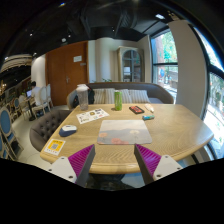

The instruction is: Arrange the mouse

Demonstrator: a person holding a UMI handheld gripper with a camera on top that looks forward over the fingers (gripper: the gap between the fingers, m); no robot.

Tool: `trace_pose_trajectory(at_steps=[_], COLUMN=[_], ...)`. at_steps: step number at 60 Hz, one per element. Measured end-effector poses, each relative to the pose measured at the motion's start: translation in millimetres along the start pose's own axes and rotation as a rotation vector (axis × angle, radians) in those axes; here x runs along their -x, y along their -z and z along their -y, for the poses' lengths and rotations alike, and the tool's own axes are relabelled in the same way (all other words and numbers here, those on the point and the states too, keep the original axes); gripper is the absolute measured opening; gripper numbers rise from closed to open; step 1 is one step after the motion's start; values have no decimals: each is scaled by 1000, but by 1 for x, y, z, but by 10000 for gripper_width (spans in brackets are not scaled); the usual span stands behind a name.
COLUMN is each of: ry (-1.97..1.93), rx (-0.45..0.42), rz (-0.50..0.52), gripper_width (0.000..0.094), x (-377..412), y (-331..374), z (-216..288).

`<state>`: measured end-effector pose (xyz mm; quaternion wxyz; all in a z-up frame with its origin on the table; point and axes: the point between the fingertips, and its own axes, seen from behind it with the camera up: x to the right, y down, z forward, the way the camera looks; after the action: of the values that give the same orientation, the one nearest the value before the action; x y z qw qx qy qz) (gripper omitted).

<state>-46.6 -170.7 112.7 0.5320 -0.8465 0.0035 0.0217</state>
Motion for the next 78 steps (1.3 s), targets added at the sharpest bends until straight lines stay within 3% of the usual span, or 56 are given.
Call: trace_pose_trajectory(at_steps=[22,35,47,61,78], ry=[43,125,150,101,53], rx=[-2,74,130,203,231], rz=[24,218,311,288,265], gripper_width=[813,841,851,845,845], x=[40,152,241,268,289], y=[-16,-67,-125,-192,-245], z=[-12,-37,-51,-53,-26])
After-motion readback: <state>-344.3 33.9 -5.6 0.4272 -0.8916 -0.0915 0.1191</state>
